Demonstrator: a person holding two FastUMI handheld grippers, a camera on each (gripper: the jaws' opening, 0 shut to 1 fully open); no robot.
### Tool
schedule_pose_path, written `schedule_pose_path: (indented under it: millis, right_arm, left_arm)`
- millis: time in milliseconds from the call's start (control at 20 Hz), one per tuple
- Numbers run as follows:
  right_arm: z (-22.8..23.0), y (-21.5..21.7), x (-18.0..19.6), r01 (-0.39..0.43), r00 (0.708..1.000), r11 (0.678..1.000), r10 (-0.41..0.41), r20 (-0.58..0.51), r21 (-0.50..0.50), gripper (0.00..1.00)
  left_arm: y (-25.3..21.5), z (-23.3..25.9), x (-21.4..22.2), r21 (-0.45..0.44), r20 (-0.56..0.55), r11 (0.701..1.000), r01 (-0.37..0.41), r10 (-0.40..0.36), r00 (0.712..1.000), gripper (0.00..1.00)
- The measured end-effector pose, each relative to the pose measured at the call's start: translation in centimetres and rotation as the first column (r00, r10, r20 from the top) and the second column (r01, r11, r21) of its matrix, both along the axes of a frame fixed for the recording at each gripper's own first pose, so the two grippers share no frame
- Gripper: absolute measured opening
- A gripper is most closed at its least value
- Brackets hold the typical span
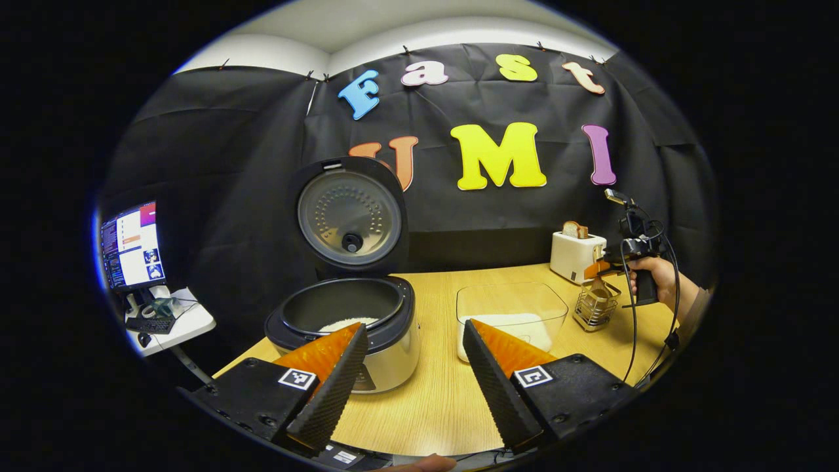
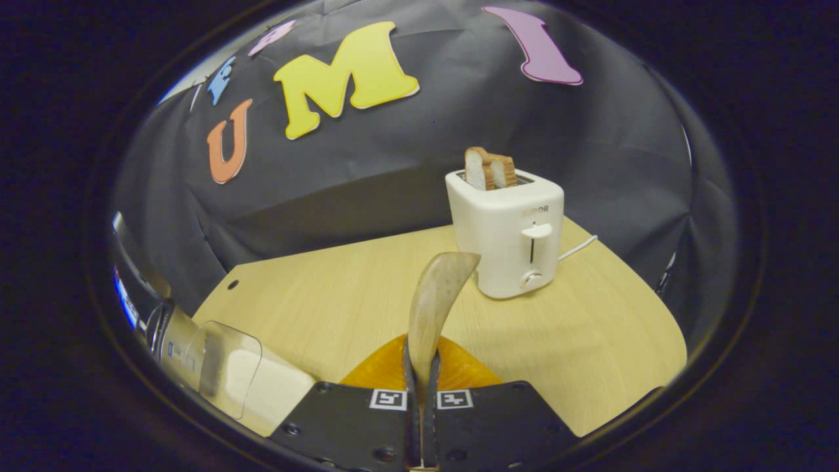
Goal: Close the left gripper, press the button to open the rice cooker; take a wooden spoon from the chopstick holder with the right hand, scoop a spoonful of rice and pour it into the rice cooker, then put the wooden spoon back into the chopstick holder.
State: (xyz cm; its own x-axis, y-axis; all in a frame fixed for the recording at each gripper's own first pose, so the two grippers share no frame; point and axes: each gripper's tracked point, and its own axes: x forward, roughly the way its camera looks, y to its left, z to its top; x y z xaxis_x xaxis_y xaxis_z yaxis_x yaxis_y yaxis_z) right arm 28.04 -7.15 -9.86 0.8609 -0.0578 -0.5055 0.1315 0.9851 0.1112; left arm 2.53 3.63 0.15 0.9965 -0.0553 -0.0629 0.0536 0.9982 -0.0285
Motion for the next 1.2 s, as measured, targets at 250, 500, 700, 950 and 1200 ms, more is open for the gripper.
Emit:
schedule_pose_path:
  millis: [250, 500, 700, 950, 1200]
  right_arm:
    - [3.3, 1.0, -2.1, 0.004, 0.998, 0.996, 0.002, 0.067, -0.088, 0.02]
    - [9.2, 2.7, -4.4, 0.019, 0.983, 0.986, 0.012, 0.182, -0.166, 0.02]
    - [13.0, 6.8, -5.8, -0.017, 0.969, 0.974, 0.072, 0.237, -0.225, 0.01]
    - [14.1, 13.5, -6.3, -0.073, 0.957, 0.966, 0.137, 0.255, -0.247, 0.02]
    - [12.1, 20.0, -5.5, -0.123, 0.953, 0.963, 0.181, 0.241, -0.238, 0.02]
  left_arm:
    - [1.2, 0.4, -0.6, -0.009, 0.007, 1.000, -0.012, 0.012, 1.000, 0.94]
    - [2.8, 0.6, -1.3, -0.031, 0.002, 0.998, -0.047, 0.047, 0.999, 0.94]
    - [3.5, 1.3, -2.0, -0.043, 0.017, 0.998, -0.046, 0.047, 0.999, 0.94]
    - [5.2, 1.5, -2.8, -0.058, 0.017, 0.996, -0.073, 0.074, 0.997, 0.94]
    - [5.2, 1.2, -2.8, -0.056, 0.006, 0.997, -0.062, 0.062, 0.998, 0.94]
